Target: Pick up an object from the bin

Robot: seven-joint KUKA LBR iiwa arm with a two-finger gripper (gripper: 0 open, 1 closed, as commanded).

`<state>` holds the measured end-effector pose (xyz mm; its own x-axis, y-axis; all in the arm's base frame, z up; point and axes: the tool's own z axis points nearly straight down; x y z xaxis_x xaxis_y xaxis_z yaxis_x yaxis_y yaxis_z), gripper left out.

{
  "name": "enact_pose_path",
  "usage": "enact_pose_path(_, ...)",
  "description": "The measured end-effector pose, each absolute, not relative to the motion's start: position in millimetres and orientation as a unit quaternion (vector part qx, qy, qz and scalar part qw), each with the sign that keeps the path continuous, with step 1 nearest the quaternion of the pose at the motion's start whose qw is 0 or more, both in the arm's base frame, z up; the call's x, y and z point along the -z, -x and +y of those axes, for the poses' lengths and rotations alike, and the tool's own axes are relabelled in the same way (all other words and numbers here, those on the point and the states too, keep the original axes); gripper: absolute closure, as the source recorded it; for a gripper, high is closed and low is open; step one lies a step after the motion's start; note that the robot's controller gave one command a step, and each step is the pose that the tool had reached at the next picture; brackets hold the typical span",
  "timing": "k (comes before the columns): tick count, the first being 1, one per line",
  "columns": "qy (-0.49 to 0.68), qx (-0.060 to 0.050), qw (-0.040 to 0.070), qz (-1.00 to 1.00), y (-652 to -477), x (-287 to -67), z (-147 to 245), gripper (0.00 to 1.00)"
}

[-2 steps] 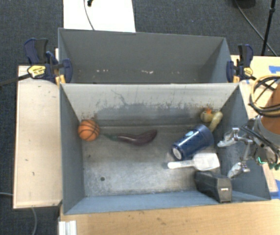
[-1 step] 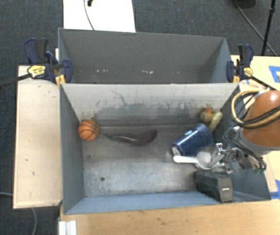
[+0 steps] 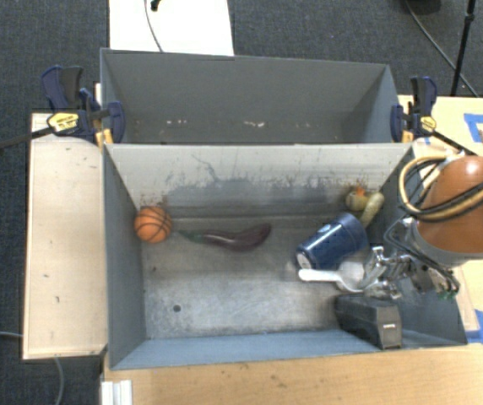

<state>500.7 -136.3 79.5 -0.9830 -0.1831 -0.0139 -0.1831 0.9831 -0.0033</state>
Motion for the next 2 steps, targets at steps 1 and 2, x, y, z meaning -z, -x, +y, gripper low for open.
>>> enact_pose_path(1, 0.096, -0.001, 0.000, 0.995, -496.6, -118.4, -138.7, 1.00)
enact_pose_path(2, 0.096, 0.001, 0.003, 0.995, -497.1, -156.6, -142.0, 1.00)
